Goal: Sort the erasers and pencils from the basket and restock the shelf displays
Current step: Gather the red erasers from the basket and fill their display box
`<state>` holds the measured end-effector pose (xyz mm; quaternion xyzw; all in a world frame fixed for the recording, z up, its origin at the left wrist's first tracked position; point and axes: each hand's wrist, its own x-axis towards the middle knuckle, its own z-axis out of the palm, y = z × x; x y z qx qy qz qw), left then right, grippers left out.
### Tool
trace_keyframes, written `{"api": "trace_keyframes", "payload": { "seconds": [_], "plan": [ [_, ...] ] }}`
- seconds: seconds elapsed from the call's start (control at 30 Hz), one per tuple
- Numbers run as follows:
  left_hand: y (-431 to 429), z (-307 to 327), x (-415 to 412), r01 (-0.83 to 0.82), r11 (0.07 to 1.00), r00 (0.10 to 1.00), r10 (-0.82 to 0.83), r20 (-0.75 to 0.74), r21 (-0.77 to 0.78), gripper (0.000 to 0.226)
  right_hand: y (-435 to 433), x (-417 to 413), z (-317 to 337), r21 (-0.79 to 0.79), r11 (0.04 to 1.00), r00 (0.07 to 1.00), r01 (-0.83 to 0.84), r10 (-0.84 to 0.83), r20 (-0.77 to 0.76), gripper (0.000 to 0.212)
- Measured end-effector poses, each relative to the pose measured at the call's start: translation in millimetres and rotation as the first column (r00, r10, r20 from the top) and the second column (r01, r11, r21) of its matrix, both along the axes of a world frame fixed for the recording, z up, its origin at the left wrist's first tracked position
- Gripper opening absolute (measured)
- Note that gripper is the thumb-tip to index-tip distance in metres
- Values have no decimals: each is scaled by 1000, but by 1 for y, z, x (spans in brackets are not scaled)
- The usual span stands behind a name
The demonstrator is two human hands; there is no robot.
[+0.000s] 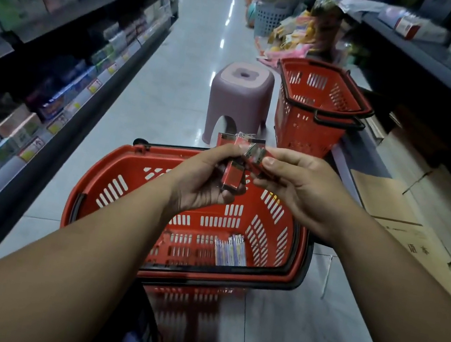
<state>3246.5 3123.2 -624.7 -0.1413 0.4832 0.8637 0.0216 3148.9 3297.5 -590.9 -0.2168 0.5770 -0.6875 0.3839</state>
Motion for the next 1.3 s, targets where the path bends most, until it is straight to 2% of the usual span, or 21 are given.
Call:
{"api": "trace_keyframes", "payload": {
  "seconds": [0.17, 0.4, 0.67, 0.77, 0.9, 1.03, 1.13, 1.23, 1.3],
  "plan": [
    [2, 1, -3, 27, 998, 999, -26, 30, -55, 60, -1, -3, -2, 59, 998, 999, -29, 32, -44, 28],
    [2, -4, -6, -10, 994, 996, 19, 81, -113, 66, -10, -6, -9, 148, 988, 988, -32, 54, -146, 26],
    [-1, -11, -12, -39, 998, 996, 43, 75, -51, 78, -20, -5, -14, 153, 988, 966, 1, 39, -256, 28],
    [-3, -14, -14, -67, 996, 995, 71, 74, -52, 72, -23, -3, -16, 189, 981, 947, 39, 24, -319, 27],
    [-4, -16, -16, -102, 995, 991, 101, 93, 3, 62, -29, 2, -20, 208, 973, 907, 98, -1, -422, 24],
    [-2, -17, -18, -130, 985, 989, 121, 86, 112, 42, -35, 9, -17, 181, 973, 842, 143, -23, -539, 24],
    [-3, -18, -19, -139, 966, 990, 128, 62, 218, 48, -40, 12, -17, 181, 965, 783, 187, -35, -621, 22],
    [-3, -18, -19, -195, 952, 980, 183, 74, 236, 53, -45, 14, -20, 203, 949, 710, 242, -30, -703, 33],
    [-2, -16, -18, -201, 947, 979, 188, 73, 249, 52, -47, 14, -20, 206, 947, 702, 248, -29, -712, 34]
  ]
}}
